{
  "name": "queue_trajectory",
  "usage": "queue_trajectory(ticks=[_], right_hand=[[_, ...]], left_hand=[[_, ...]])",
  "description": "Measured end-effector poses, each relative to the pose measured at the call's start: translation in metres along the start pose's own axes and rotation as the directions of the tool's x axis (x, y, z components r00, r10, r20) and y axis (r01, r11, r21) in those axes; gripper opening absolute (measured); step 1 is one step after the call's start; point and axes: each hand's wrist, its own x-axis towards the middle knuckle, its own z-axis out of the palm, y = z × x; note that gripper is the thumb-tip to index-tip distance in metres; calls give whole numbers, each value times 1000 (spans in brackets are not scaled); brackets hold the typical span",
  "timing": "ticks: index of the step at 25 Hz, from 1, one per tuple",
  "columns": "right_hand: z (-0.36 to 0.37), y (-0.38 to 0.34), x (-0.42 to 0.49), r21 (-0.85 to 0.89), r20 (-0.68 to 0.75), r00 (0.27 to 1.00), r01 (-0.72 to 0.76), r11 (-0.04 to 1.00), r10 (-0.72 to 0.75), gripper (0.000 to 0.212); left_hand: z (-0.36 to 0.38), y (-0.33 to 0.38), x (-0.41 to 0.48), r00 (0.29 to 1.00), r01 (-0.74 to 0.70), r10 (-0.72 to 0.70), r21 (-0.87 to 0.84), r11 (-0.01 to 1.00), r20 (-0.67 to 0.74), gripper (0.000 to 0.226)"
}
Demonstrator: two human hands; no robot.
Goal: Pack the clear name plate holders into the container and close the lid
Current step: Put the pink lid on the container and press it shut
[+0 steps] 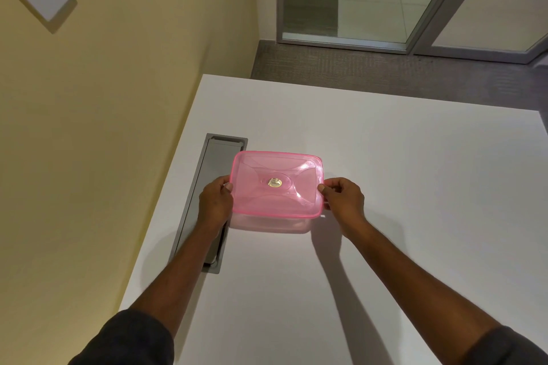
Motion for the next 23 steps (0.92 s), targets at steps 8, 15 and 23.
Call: queue_trajectory(ticks=[8, 15, 23], right_hand=[[-3, 2, 2, 33, 31, 999, -10, 999, 9, 5], [0, 6, 5, 41, 19, 1000, -20, 999, 19, 5], [4, 8, 13, 3, 1, 1000, -4, 1000, 4, 7]], left_hand=[[6, 15, 30, 994, -83, 91, 113, 990, -61, 40], [33, 31, 68, 952, -277, 300, 250, 928, -58, 49], [39, 21, 81, 900, -375, 422, 302, 876, -107, 45]])
